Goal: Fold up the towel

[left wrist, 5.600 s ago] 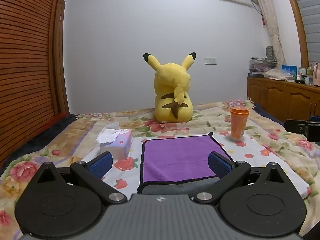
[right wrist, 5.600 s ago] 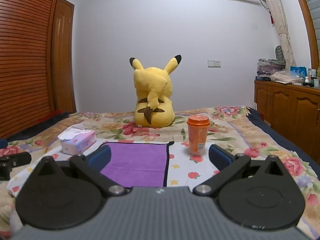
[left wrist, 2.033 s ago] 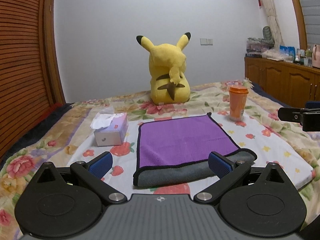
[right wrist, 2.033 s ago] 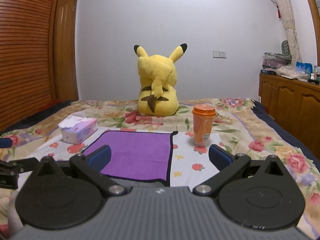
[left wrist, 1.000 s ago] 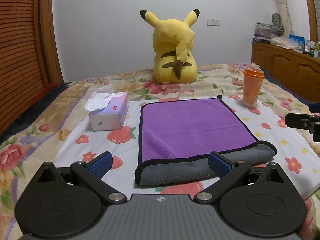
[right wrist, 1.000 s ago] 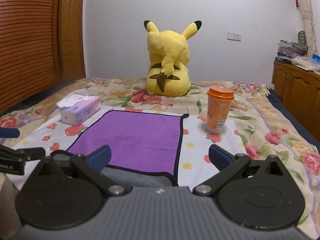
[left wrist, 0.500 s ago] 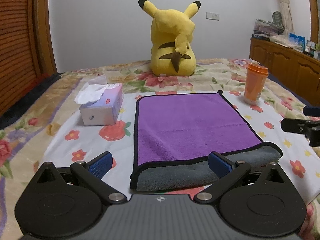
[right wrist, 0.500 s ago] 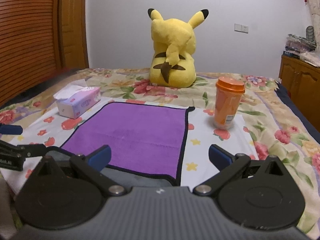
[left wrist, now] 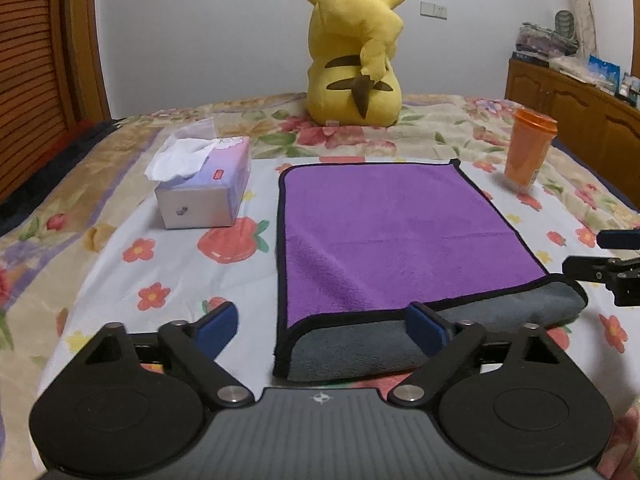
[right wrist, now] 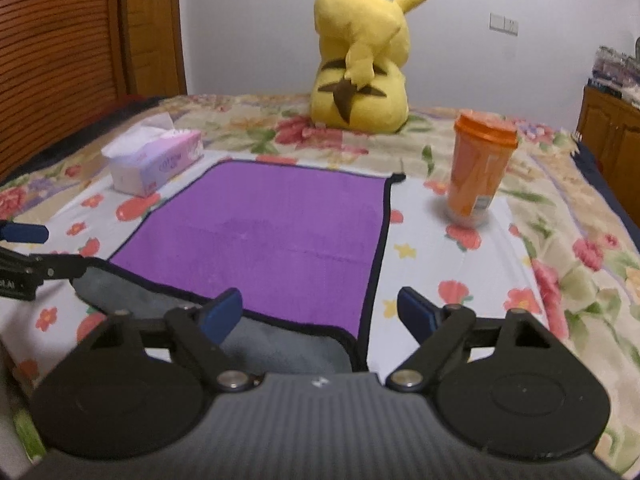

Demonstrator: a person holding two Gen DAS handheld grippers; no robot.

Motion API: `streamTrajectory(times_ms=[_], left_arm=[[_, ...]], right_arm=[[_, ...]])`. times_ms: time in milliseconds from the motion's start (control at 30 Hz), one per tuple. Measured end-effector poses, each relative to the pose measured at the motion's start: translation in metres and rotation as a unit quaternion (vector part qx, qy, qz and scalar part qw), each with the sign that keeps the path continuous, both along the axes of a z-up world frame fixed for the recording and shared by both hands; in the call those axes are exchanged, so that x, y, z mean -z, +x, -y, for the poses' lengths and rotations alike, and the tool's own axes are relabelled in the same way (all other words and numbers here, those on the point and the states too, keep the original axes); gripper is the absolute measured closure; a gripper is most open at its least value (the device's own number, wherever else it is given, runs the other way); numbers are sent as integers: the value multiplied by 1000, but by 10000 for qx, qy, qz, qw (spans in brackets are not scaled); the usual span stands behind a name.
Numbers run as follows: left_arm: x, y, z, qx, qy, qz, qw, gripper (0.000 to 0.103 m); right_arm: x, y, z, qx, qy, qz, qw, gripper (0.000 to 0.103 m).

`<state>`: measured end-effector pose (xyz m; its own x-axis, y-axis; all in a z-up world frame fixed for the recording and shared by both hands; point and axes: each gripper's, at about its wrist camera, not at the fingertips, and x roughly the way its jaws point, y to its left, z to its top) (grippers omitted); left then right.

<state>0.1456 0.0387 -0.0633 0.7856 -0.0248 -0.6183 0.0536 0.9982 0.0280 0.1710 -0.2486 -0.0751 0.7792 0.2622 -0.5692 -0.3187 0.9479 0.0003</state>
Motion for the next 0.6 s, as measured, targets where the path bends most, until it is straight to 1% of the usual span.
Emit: streamTrajectory(times_ms=[133,233,333,533,600], left_arm=[[2,7,-8,-80,-112,-75,9999,16],[4,15,-15,-143,-139,-182,9996,20],[8,21,-22,-171,-254,-326,9990,22],[17,28,-21,-50,-278,-602,9978,33],[21,30,-22,-3,-297,-735,9969,40]], right_arm=[[6,6,1,-12,28,-217,9998,19],[11,12,2,-52,12,-499,9987,19],[16,16,2,-58,-1,-670,9977,19],[20,20,5,-105,78,-893,9959,23],[22,22,6,-122,101,-995,9949,24]])
